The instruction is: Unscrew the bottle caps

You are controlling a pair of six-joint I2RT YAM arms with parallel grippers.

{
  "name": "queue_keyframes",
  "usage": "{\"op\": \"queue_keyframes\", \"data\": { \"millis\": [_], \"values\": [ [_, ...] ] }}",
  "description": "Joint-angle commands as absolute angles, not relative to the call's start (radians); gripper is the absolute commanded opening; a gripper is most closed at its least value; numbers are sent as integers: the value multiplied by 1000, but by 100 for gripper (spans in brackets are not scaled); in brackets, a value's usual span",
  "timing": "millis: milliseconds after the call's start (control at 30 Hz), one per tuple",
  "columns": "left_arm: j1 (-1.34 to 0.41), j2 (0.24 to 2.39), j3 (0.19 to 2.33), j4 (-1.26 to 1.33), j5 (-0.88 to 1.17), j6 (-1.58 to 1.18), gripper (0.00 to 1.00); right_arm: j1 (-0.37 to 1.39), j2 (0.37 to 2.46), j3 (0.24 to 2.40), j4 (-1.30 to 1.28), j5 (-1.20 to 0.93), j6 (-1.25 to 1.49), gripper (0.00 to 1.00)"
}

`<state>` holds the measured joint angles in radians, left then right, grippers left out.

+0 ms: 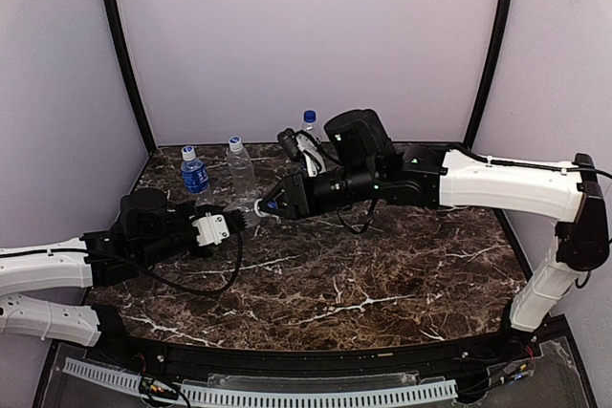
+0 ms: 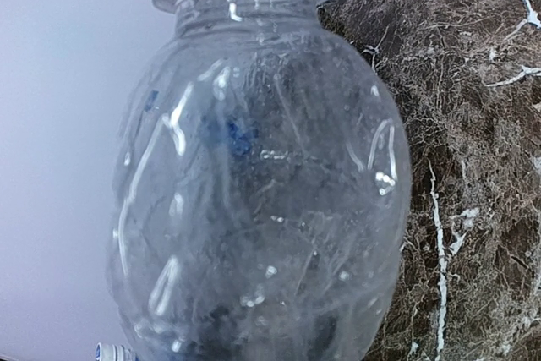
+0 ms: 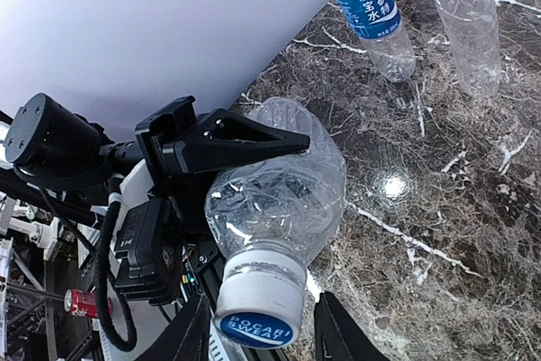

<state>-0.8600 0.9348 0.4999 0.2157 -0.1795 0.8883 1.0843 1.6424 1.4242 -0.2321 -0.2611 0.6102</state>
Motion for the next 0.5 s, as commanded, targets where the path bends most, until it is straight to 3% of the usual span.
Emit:
{"op": "queue_keyframes", "data": {
  "millis": [0, 200, 367, 467],
  "values": [
    [-855, 925, 481, 232, -181, 898, 22, 1088, 1655, 1441, -232, -279, 611, 41],
    [-856, 927, 479, 236, -181, 900, 22, 1088, 1660, 1444, -250, -280, 603, 26],
    [-856, 927, 485, 226, -167, 897, 22, 1086, 1658, 1448, -253, -291, 566, 3],
    [-855, 922, 500, 121, -73, 895, 22, 1093, 1638, 1455, -267, -311, 446, 0]
  ]
}}
